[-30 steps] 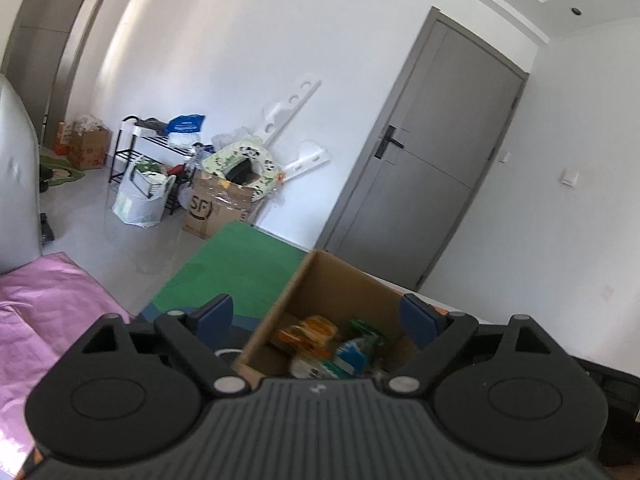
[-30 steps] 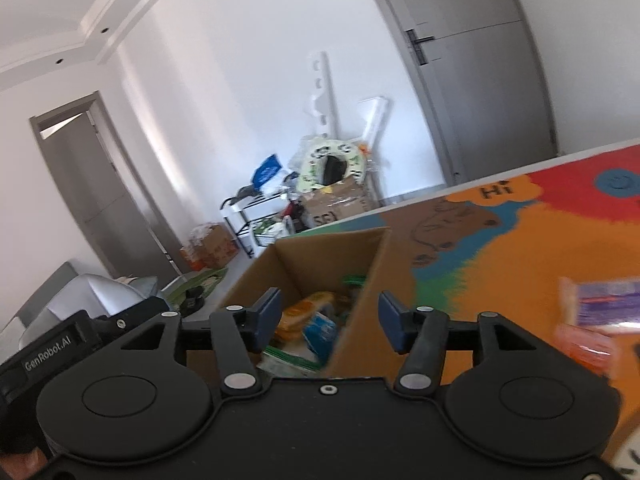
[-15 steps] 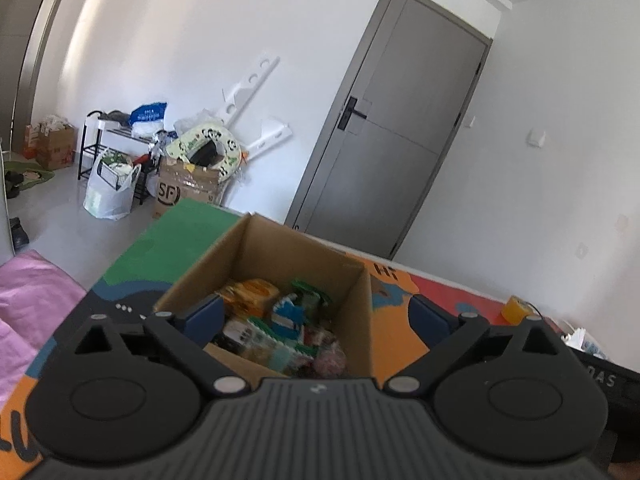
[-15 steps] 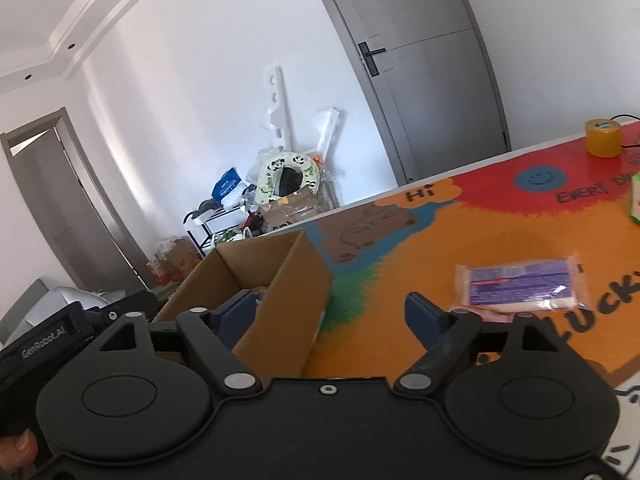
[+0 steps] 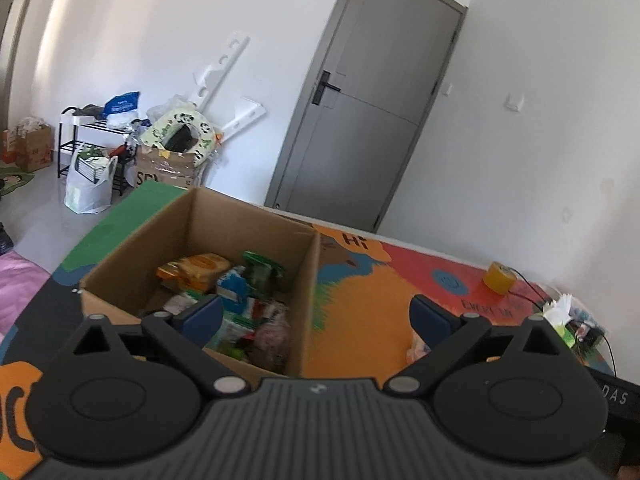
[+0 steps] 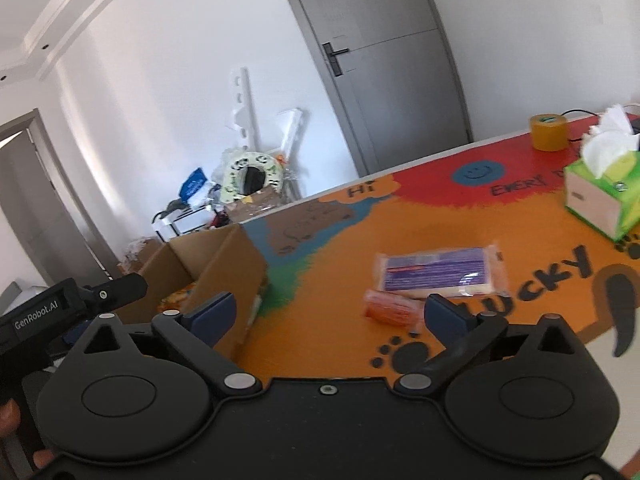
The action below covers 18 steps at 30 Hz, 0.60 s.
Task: Organize snacks
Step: 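Move both grippers back toward the purple bar and orange pack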
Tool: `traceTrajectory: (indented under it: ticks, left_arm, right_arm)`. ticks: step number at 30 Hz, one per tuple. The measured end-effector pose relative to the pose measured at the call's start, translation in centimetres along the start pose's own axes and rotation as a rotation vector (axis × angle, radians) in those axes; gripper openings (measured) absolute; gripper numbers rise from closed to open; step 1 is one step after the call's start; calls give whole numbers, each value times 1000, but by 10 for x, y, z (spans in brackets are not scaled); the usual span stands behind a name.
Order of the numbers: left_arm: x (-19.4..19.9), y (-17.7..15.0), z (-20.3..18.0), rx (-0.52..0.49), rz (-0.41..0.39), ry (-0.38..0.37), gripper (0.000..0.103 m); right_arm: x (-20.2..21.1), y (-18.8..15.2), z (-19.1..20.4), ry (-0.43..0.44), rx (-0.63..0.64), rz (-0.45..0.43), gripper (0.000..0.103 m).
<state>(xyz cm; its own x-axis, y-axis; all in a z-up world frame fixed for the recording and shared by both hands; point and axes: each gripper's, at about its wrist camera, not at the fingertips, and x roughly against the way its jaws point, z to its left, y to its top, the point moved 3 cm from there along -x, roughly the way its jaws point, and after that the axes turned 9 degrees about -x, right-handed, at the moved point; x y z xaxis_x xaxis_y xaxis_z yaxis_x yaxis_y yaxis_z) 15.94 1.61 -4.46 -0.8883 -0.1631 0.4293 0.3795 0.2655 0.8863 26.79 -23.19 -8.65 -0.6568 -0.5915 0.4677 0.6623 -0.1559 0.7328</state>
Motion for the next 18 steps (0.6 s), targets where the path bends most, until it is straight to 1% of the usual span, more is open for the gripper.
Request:
traceTrajectory:
  ticks: [7,11,18]
  left_arm:
    - [-13,-2,-20,-20,23,-26,99]
    - [-22,-2,-34,-39,32,-50,99]
    - [-44,-7,-61,-72,73,-89,99]
  right_arm:
    - [4,6,-28,-62,-32,-22,102]
    - [3,7,-43,-81,-56,-27,102]
    - [3,10,-62,-115,-76,-49,102]
